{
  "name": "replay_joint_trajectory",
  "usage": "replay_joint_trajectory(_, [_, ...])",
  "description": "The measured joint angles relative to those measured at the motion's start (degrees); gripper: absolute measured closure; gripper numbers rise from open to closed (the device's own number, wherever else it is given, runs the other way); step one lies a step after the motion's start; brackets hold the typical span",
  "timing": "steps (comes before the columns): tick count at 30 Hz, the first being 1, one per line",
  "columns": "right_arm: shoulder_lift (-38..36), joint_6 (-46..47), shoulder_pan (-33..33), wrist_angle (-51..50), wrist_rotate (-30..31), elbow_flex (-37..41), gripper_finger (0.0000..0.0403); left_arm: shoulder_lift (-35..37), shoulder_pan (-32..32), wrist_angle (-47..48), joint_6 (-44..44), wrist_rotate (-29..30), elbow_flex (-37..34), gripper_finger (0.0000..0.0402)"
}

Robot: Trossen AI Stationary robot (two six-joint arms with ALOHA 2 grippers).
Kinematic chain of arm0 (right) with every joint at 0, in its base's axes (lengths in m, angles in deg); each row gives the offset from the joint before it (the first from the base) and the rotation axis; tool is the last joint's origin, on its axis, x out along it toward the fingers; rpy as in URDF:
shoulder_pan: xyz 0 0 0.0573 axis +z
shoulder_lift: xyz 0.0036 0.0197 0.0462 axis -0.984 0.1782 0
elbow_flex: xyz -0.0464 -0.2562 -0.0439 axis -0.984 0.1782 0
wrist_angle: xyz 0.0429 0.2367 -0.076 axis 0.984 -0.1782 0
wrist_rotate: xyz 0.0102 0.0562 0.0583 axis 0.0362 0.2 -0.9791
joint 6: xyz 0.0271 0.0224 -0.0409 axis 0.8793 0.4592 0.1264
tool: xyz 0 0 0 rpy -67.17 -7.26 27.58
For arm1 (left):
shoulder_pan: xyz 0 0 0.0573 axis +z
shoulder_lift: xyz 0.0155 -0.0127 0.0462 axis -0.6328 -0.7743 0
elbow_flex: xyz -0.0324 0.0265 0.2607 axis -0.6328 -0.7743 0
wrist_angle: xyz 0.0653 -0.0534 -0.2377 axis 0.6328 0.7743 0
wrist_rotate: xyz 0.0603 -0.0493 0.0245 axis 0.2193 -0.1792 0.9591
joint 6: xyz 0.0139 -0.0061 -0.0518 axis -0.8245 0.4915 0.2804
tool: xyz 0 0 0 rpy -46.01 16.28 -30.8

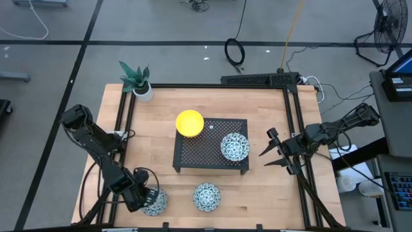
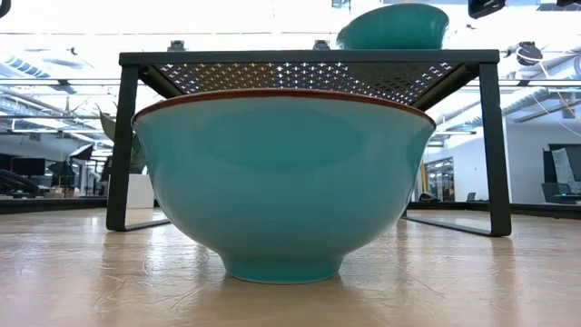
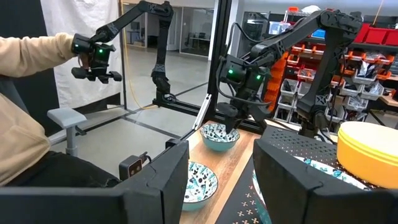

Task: Pick & Place Mini bowls
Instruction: Stack the left white patterned bowl on top of the white patterned bowl

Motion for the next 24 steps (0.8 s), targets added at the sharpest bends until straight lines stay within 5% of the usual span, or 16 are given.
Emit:
replay_joint_trajectory(5, [0.0, 0.0, 0.0, 0.0, 0.0, 0.0, 0.0234, 0.1, 0.0, 0.5, -0.6, 0.1, 0.1, 0.0382])
replay_joint_trajectory(16, [0.0, 0.0, 0.0, 0.0, 0.0, 0.0, 0.0234, 2.3, 0.0, 1.6, -8.3, 12.1, 1.0, 0.0394])
replay_joint_trajectory(20, [0.0, 0.2, 0.0, 0.0, 0.0, 0.0, 0.0234, 4.8, 0.0, 0.3, -18.2, 18.7, 4.4, 0.0394])
replay_joint_trajectory(24, [0.0, 0.2, 0.0, 0.0, 0.0, 0.0, 0.0234, 6.6, 0.0, -0.6, -37.1, 29.3, 10.2, 0.0395])
